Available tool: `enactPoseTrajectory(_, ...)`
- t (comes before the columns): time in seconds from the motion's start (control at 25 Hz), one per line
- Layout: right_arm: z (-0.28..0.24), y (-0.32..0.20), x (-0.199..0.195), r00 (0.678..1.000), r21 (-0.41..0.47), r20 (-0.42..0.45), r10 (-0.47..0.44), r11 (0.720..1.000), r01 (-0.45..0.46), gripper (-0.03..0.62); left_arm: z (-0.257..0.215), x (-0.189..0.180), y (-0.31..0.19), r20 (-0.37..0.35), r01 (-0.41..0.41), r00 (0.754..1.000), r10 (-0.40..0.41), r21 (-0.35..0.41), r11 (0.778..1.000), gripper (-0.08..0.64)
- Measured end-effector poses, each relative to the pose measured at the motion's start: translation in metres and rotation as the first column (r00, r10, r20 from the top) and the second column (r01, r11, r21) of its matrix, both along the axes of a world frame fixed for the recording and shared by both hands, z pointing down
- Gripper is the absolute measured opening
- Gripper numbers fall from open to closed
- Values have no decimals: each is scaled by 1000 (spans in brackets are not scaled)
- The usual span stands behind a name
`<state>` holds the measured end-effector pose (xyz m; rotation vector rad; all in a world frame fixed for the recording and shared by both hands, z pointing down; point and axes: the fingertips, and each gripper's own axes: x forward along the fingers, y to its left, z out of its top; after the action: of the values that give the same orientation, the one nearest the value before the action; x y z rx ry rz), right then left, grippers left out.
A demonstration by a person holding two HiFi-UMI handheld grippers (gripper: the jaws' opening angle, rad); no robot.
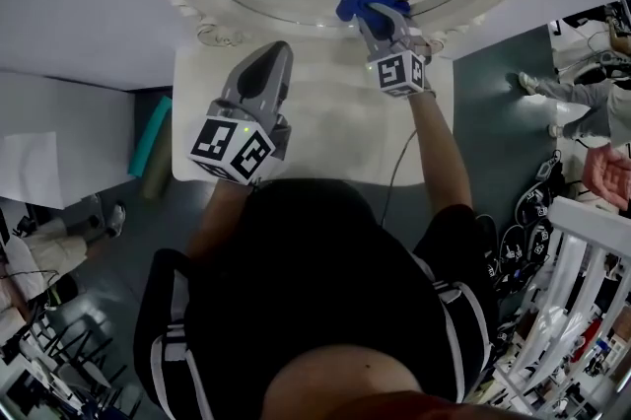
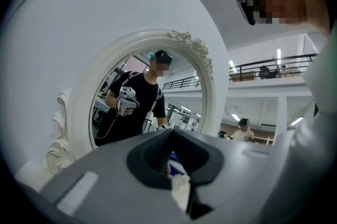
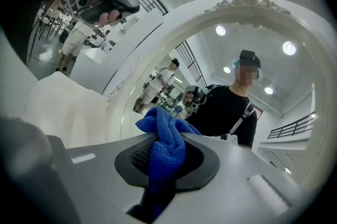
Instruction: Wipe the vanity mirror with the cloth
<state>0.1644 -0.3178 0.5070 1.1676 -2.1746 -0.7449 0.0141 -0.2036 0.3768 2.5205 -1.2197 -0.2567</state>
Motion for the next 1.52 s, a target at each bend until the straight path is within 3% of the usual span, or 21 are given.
enactPoseTrajectory(0.28,50,2,-8,994,-213,-107,-6,977,-17,48,-9,-7,15,-10,-6,1000,6,19,1000,11)
enactPoseTrajectory(0.4,46,6,-8,999,-212,-37,-3,977,-5,49,-14,-9,23,-26,-5,1000,5,26,1000,11)
enactPoseTrajectory(0.52,9,14,-13,992,-139,123,-10,990,27,49,-18,-13,26,-31,-6,999,7,36,999,11)
enactPoseTrajectory(0.68,-88,34,-32,949,92,299,-98,993,73,49,-27,-29,28,-49,8,999,-5,58,998,11)
enactPoseTrajectory(0.8,-186,53,-38,906,285,395,-154,958,39,49,-39,-41,32,-62,17,998,-12,76,997,11)
enactPoseTrajectory(0.96,-294,67,-10,834,467,525,-170,877,-116,49,-40,-41,32,-67,16,998,-11,86,996,11)
enactPoseTrajectory(1.04,-332,65,7,805,506,570,-165,843,-185,49,-40,-40,32,-68,15,998,-9,88,996,11)
enactPoseTrajectory(1.2,-370,49,28,815,520,572,-88,807,-278,49,-41,-42,31,-65,15,998,-9,93,996,11)
enactPoseTrajectory(1.36,-381,26,31,814,480,579,-32,821,-309,49,-41,-47,29,-66,26,998,-19,99,995,11)
enactPoseTrajectory(1.52,-379,10,27,796,462,602,-55,837,-292,49,-42,-48,31,-66,45,997,-39,96,994,11)
